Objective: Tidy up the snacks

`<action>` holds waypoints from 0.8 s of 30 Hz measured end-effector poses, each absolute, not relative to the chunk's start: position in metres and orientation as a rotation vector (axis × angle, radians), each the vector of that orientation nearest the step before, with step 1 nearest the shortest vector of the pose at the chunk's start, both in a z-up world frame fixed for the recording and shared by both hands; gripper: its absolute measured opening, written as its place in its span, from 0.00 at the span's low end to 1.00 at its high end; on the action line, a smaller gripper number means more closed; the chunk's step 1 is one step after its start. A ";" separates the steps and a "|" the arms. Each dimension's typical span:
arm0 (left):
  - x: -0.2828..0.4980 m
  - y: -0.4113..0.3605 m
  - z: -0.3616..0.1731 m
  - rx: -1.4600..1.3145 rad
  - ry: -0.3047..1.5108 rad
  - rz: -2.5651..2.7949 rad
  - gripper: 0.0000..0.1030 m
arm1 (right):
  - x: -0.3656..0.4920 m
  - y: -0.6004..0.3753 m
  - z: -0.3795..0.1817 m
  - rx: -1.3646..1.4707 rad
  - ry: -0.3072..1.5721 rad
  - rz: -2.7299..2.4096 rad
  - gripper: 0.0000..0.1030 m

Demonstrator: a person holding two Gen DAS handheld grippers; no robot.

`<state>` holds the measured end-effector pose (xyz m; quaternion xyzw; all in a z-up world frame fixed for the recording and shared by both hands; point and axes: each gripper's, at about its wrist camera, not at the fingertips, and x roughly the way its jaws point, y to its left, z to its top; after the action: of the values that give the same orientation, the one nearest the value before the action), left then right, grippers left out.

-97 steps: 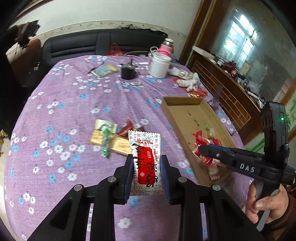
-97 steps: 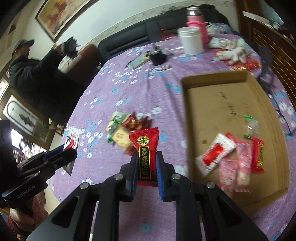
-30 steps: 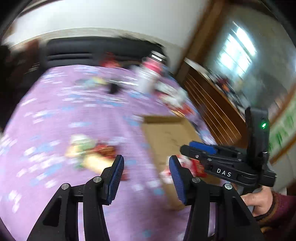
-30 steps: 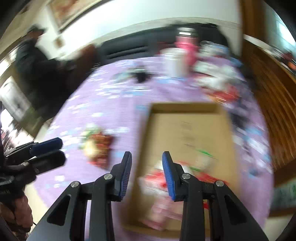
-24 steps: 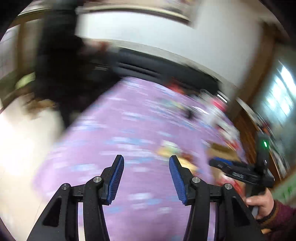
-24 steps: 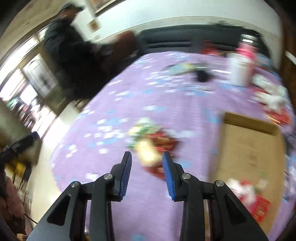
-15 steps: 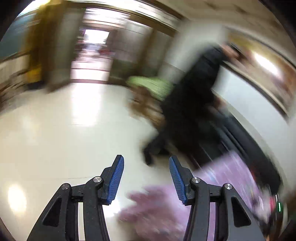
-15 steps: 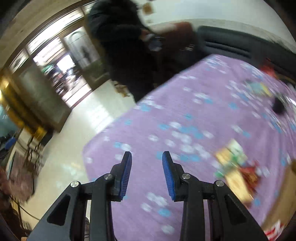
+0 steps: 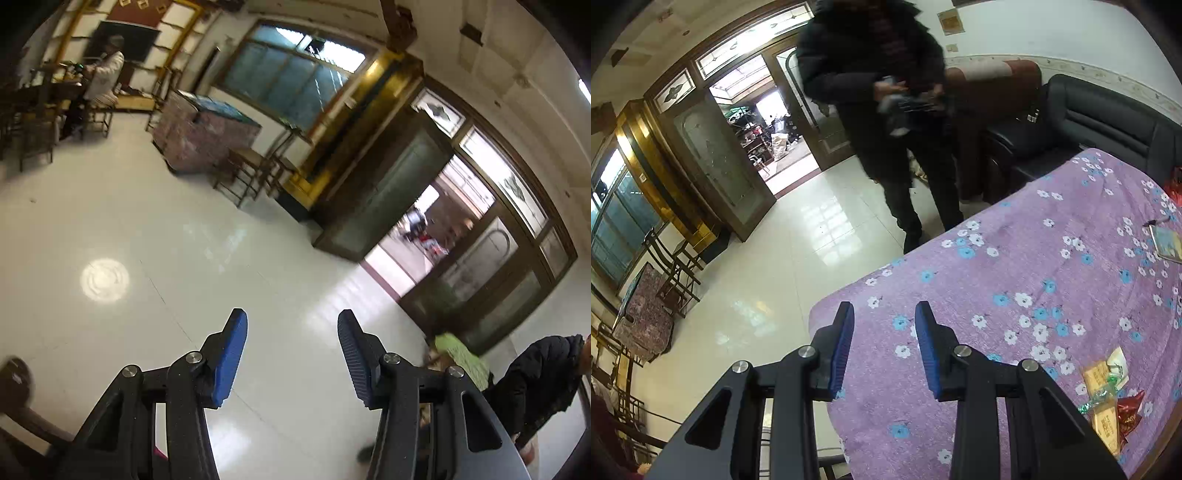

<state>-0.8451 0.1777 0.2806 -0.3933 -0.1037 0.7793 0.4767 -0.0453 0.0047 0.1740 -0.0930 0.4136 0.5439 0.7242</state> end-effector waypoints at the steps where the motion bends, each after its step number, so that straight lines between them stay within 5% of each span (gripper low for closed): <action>1: -0.847 0.174 0.280 -0.955 -0.258 1.907 0.52 | -0.042 0.001 0.172 -0.201 0.921 1.191 0.32; 10: -0.756 0.206 0.271 -0.854 -0.088 1.701 0.52 | -0.016 -0.029 0.154 -0.154 0.993 1.101 0.32; 17: -0.544 0.237 0.244 -0.684 0.323 1.180 0.52 | 0.017 -0.093 0.112 -0.059 1.111 0.910 0.32; 24: -0.318 0.182 0.209 -0.540 0.624 0.585 0.52 | 0.044 -0.182 0.072 0.029 1.210 0.658 0.32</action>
<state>-0.3182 0.1824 0.2093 -0.2588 0.2990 0.2804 0.8746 0.0442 -0.1817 0.0725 0.0132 0.5583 0.3038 0.7719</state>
